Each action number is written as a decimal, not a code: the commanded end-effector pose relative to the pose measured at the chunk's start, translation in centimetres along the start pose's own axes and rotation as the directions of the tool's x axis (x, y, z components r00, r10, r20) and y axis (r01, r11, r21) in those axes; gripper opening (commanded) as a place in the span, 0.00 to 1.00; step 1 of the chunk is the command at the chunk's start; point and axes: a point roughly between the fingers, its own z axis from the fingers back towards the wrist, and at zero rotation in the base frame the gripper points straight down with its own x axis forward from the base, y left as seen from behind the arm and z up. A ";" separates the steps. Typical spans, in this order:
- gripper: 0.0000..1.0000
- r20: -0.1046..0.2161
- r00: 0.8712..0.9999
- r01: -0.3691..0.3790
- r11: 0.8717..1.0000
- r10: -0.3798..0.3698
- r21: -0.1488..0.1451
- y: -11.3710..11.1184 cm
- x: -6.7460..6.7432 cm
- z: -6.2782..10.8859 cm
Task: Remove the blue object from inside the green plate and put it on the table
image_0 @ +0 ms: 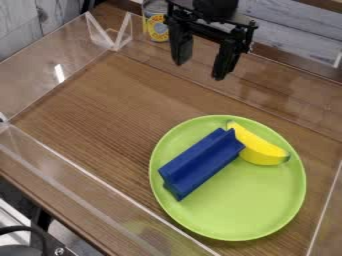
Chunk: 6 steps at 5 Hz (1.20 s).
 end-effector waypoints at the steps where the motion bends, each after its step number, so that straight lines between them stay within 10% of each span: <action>1: 1.00 0.005 1.000 -0.008 1.000 0.008 -0.005 -0.8 -1.9 -0.1; 3: 1.00 0.039 0.999 -0.014 1.000 0.015 -0.022 -2.4 -5.8 -0.1; 6: 1.00 0.036 0.998 0.056 0.997 -0.055 -0.044 -3.5 -6.3 -1.4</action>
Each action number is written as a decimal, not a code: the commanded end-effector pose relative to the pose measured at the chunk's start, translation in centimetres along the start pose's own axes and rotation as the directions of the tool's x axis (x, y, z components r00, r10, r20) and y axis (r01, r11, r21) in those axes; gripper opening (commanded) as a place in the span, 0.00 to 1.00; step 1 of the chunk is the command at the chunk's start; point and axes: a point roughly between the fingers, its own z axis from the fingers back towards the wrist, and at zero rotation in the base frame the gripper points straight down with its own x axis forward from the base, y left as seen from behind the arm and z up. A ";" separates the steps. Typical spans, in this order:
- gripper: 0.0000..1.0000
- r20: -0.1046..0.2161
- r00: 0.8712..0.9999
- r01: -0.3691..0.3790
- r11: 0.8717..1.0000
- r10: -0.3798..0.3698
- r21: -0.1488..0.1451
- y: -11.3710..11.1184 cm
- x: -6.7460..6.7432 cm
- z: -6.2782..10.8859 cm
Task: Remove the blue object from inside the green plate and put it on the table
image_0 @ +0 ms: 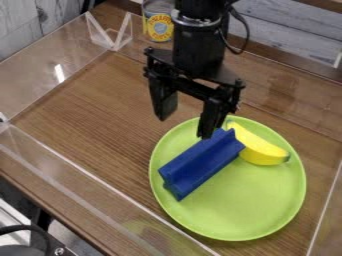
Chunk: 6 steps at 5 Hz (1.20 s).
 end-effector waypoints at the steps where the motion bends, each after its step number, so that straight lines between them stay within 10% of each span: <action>1: 1.00 0.041 0.998 0.040 0.999 -0.039 -0.017 -0.5 0.1 0.6; 6: 1.00 0.064 0.994 0.094 0.994 -0.090 -0.062 0.0 0.1 0.0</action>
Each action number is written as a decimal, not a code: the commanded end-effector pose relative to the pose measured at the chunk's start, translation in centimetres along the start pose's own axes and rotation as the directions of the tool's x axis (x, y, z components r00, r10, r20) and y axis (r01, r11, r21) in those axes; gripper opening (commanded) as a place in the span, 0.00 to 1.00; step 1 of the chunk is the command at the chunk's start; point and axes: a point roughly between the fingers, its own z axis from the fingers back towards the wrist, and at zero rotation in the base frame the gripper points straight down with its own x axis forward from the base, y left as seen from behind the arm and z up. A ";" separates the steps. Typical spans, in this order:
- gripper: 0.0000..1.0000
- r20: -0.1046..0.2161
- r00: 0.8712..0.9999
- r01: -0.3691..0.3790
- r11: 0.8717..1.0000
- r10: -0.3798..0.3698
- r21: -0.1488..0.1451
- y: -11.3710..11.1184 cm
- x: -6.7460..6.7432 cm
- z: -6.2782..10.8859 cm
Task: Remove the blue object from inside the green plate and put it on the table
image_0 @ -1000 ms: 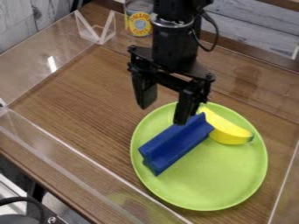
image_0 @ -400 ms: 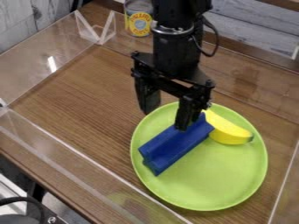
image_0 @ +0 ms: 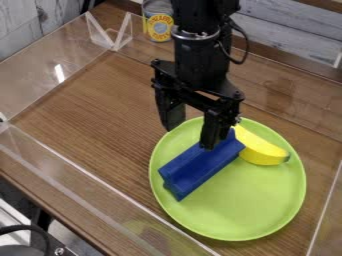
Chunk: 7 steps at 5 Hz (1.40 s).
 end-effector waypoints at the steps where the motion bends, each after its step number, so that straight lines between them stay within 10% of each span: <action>1: 1.00 0.048 0.999 0.008 1.000 -0.008 -0.006 0.2 0.3 1.0; 7: 1.00 0.039 0.999 0.010 1.000 -0.010 -0.014 1.1 0.6 0.6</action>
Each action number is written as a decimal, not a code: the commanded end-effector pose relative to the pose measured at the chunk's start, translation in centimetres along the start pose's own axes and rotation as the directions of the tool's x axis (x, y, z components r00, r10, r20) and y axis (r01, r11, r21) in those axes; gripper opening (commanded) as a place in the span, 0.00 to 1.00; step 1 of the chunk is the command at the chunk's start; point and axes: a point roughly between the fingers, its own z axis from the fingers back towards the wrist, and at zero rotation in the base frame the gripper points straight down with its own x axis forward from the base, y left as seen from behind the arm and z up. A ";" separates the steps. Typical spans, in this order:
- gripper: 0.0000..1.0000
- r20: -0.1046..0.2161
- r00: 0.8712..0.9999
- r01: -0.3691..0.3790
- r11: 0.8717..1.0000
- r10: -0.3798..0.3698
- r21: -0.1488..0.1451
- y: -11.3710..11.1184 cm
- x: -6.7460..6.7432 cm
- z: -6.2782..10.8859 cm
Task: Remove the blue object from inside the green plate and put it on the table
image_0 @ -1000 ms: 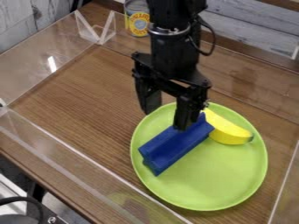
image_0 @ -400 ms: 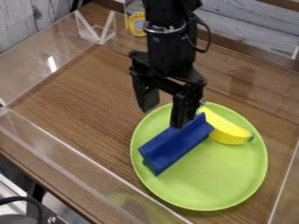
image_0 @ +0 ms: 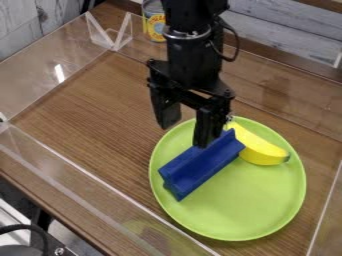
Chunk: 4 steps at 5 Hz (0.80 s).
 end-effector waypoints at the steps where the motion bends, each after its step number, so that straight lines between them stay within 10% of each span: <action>1: 1.00 0.035 0.999 -0.001 1.000 0.001 0.005 0.1 0.6 0.8; 4: 1.00 0.033 0.999 0.004 1.000 -0.005 0.006 0.0 0.7 -1.1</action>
